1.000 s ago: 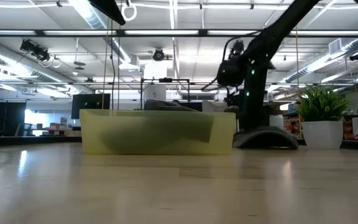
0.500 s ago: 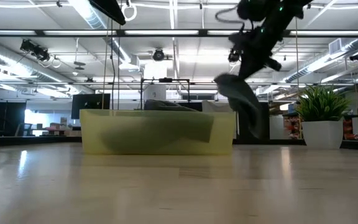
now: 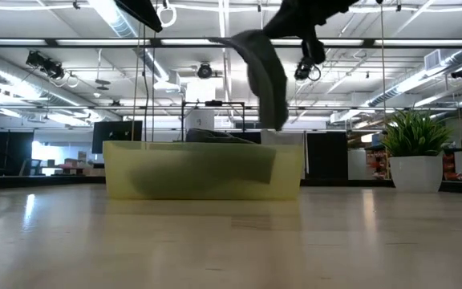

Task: Pick & Place hat
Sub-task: Put the top grey cap into the yellow bin

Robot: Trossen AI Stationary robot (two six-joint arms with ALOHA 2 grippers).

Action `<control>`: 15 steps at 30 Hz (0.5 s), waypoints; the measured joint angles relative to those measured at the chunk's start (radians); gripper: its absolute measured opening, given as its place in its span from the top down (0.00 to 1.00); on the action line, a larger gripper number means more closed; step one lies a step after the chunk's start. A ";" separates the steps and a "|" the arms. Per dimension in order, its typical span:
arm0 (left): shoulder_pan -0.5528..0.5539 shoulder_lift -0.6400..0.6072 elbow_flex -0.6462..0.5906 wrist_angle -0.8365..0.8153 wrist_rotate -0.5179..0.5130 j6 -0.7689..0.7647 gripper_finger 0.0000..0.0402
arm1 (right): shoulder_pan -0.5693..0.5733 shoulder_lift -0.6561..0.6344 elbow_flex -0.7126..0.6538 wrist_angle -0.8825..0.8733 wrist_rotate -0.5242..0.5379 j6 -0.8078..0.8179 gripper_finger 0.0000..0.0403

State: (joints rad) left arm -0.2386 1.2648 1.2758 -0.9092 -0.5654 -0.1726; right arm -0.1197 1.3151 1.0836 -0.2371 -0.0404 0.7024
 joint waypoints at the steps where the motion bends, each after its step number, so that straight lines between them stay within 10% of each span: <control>1: 0.000 0.000 0.000 0.000 0.000 0.000 0.56 | 0.018 0.011 0.000 0.019 0.018 0.015 1.00; 15: 0.000 0.000 0.000 0.000 0.000 0.000 0.56 | 0.070 0.264 0.000 0.144 0.141 0.208 0.99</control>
State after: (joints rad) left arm -0.2386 1.2648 1.2758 -0.9096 -0.5654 -0.1722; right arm -0.0497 1.5792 1.0836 -0.0932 0.1007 0.9102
